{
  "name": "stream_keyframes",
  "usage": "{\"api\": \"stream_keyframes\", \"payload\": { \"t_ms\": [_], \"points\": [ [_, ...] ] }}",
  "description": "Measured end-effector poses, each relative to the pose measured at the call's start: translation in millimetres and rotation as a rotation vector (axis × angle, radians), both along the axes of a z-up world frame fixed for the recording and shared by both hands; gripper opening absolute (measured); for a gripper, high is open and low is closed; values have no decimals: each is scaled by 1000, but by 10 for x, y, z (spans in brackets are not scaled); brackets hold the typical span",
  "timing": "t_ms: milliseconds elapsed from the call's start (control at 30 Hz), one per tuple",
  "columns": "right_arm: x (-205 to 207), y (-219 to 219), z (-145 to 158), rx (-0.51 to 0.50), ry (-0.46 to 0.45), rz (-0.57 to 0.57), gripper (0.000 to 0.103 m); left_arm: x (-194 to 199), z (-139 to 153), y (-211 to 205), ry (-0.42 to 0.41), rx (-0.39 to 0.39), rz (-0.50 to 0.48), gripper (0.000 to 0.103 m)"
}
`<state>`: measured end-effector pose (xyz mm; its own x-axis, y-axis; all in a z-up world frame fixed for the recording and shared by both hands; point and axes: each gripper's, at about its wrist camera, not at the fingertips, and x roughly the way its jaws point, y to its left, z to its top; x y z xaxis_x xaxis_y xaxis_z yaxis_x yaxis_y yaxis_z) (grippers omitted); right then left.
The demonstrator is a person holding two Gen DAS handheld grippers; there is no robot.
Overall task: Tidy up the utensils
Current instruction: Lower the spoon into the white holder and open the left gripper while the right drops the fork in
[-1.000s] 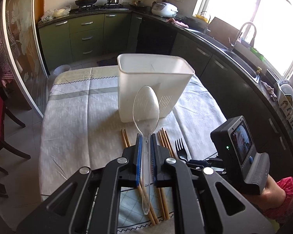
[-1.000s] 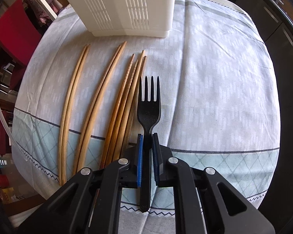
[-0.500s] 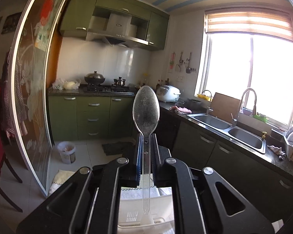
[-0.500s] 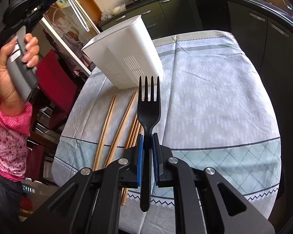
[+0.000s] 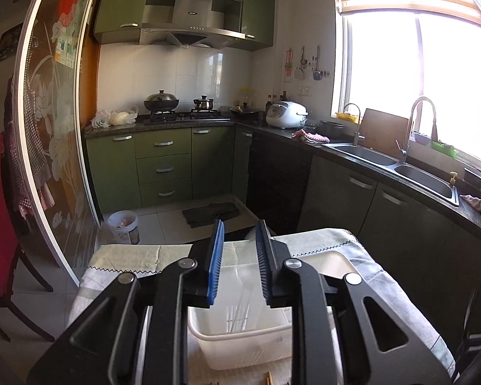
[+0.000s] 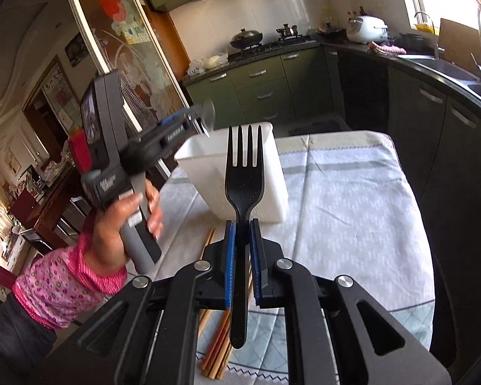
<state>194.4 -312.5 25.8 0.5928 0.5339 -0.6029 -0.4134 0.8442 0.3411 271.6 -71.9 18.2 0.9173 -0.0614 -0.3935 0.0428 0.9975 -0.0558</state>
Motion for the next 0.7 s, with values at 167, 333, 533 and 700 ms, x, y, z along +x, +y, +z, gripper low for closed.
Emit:
{"api": "stream_keyframes", "payload": {
  "t_ms": [167, 333, 533, 700],
  "points": [
    [423, 204, 402, 52, -131, -67, 10, -297, 151, 177, -1, -31, -8, 23],
    [928, 503, 631, 32, -295, -168, 10, -656, 247, 373, 0, -20, -7, 28],
    [1420, 792, 341, -37, -332, -222, 10, -928, 160, 554, 82, -8, -15, 29],
    [1402, 774, 23, -58, -326, -223, 10, -957, 6, 645, 169, -10, -19, 29]
  ]
}}
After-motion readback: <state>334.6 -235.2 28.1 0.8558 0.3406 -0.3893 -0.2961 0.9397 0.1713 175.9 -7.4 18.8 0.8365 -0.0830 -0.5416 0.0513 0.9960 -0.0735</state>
